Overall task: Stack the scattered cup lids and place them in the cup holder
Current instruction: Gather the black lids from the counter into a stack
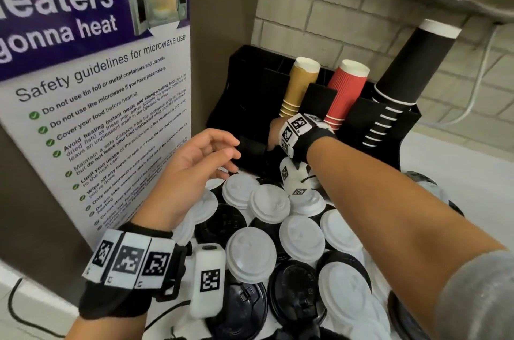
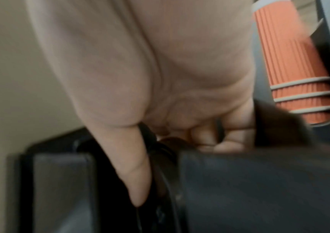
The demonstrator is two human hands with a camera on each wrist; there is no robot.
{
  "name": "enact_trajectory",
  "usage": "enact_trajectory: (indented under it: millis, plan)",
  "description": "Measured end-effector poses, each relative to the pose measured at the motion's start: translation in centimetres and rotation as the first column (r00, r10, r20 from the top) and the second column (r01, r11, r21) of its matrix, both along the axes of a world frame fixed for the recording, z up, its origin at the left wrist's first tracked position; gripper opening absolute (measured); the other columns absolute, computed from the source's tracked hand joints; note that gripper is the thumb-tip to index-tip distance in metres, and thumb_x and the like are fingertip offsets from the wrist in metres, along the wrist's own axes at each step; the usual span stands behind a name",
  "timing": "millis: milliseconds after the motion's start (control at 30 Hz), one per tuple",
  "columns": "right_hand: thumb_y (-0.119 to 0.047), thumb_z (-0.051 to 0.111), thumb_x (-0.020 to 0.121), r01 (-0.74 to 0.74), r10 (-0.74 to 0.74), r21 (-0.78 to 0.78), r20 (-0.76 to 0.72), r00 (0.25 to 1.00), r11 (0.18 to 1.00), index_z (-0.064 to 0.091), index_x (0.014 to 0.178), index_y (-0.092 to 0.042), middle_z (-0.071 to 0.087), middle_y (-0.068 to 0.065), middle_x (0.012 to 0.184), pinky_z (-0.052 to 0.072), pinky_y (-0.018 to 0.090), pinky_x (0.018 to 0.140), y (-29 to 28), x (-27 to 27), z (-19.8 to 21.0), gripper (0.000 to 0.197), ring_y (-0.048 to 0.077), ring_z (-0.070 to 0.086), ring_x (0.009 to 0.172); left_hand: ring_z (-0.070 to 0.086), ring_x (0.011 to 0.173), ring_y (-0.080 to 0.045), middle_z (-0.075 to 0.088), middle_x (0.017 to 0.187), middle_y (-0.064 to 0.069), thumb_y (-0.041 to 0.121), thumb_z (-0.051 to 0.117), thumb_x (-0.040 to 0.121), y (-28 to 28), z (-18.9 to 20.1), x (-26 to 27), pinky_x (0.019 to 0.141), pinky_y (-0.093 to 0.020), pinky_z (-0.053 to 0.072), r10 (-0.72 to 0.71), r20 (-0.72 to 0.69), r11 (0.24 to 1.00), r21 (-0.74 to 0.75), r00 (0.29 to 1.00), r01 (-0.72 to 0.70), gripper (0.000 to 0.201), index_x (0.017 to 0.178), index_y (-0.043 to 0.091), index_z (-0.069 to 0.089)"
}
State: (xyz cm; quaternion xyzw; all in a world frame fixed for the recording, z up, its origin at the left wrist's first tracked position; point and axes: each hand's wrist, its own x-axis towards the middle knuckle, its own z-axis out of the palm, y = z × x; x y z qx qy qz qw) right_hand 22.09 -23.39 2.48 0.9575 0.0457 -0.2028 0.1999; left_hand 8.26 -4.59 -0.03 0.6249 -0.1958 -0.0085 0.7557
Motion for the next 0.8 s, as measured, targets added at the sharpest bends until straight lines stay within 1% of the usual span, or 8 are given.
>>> enact_trajectory:
  millis: [100, 233, 333, 400, 533, 633, 700, 800]
  plan:
    - [-0.022, 0.060, 0.092, 0.059, -0.107, 0.279, 0.161, 0.981, 0.958, 0.049, 0.133, -0.005, 0.052, 0.015, 0.134, 0.042, 0.035, 0.093, -0.6, -1.0, 1.9, 0.046, 0.031, 0.051, 0.122, 0.065, 0.085, -0.011, 0.068, 0.092, 0.007, 0.043, 0.064, 0.073, -0.1, -0.2, 0.0, 0.073, -0.024, 0.052, 0.024, -0.013, 1.000, 0.013, 1.000, -0.024, 0.019, 0.090, 0.038, 0.069]
    - [-0.020, 0.058, 0.093, -0.027, -0.305, 0.720, 0.327, 0.894, 0.693, 0.043, 0.133, -0.011, 0.056, 0.011, 0.120, 0.043, 0.031, 0.085, -2.1, -4.4, 5.5, 0.044, 0.026, 0.055, 0.109, 0.063, 0.087, 0.003, 0.062, 0.108, 0.011, 0.032, 0.075, 0.077, -0.6, -0.9, 0.0, 0.081, -0.027, 0.048, 0.232, -0.111, 0.972, -0.007, 0.966, -0.234, 0.034, 0.104, 0.045, 0.060]
    - [-0.019, 0.058, 0.094, -0.046, -0.290, 0.985, 0.094, 0.952, 0.168, 0.048, 0.121, -0.019, 0.060, 0.003, 0.102, 0.046, 0.025, 0.066, -1.8, -8.6, 6.6, 0.029, 0.016, 0.057, 0.091, 0.061, 0.106, -0.001, 0.058, 0.122, 0.005, 0.040, 0.071, 0.079, -1.3, -0.6, -0.1, 0.088, -0.030, 0.048, 0.245, -0.208, 0.961, -0.078, 0.947, -0.266, 0.047, 0.122, 0.040, 0.051]
    - [-0.013, 0.052, 0.096, 0.089, -0.118, 0.988, -0.103, 0.988, -0.124, 0.051, 0.122, -0.017, 0.062, 0.007, 0.102, 0.047, 0.033, 0.073, -0.8, -11.0, 5.7, 0.026, 0.019, 0.059, 0.092, 0.059, 0.120, -0.017, 0.060, 0.130, -0.001, 0.053, 0.055, 0.080, -1.8, 0.0, -0.4, 0.093, -0.036, 0.050, 0.091, -0.301, 0.968, -0.196, 0.949, -0.155, 0.060, 0.135, 0.030, 0.049]
    - [-0.013, 0.047, 0.099, 0.165, -0.003, 0.984, -0.166, 0.986, -0.068, 0.050, 0.132, -0.007, 0.060, 0.015, 0.115, 0.049, 0.046, 0.093, 1.2, -13.0, 3.1, 0.034, 0.028, 0.060, 0.108, 0.063, 0.116, -0.032, 0.066, 0.127, -0.005, 0.071, 0.039, 0.079, -2.3, 1.2, -1.2, 0.082, -0.052, 0.057, -0.232, -0.429, 0.882, -0.471, 0.873, 0.003, 0.071, 0.137, 0.032, 0.049]
    - [-0.022, 0.055, 0.096, -0.032, -0.108, 0.994, 0.043, 0.993, 0.103, 0.048, 0.138, -0.021, 0.051, 0.001, 0.113, 0.049, 0.034, 0.098, 1.7, -13.5, 2.1, 0.043, 0.020, 0.057, 0.112, 0.066, 0.112, -0.029, 0.068, 0.123, -0.008, 0.065, 0.032, 0.089, -2.3, 1.0, -1.2, 0.083, -0.057, 0.054, -0.289, -0.466, 0.843, -0.537, 0.836, -0.008, 0.060, 0.134, 0.030, 0.051]
    - [-0.027, 0.063, 0.091, -0.153, -0.063, 0.984, 0.158, 0.985, 0.088, 0.050, 0.132, -0.037, 0.049, -0.016, 0.114, 0.043, 0.017, 0.099, 1.7, -14.2, 1.9, 0.044, 0.005, 0.050, 0.113, 0.064, 0.115, -0.028, 0.065, 0.128, -0.011, 0.059, 0.030, 0.094, -2.4, 0.8, -1.1, 0.087, -0.055, 0.053, -0.276, -0.478, 0.851, -0.525, 0.834, -0.019, 0.058, 0.135, 0.025, 0.051]
    - [-0.026, 0.079, 0.076, -0.213, 0.037, 0.974, 0.211, 0.977, 0.072, 0.052, 0.131, -0.037, 0.052, -0.013, 0.119, 0.045, 0.021, 0.098, 1.6, -14.8, 1.8, 0.063, 0.002, 0.050, 0.115, 0.068, 0.107, -0.029, 0.066, 0.124, -0.016, 0.056, 0.039, 0.087, -2.8, 1.1, -1.1, 0.075, -0.043, 0.059, -0.275, -0.501, 0.860, -0.510, 0.820, -0.023, 0.061, 0.130, 0.016, 0.058]
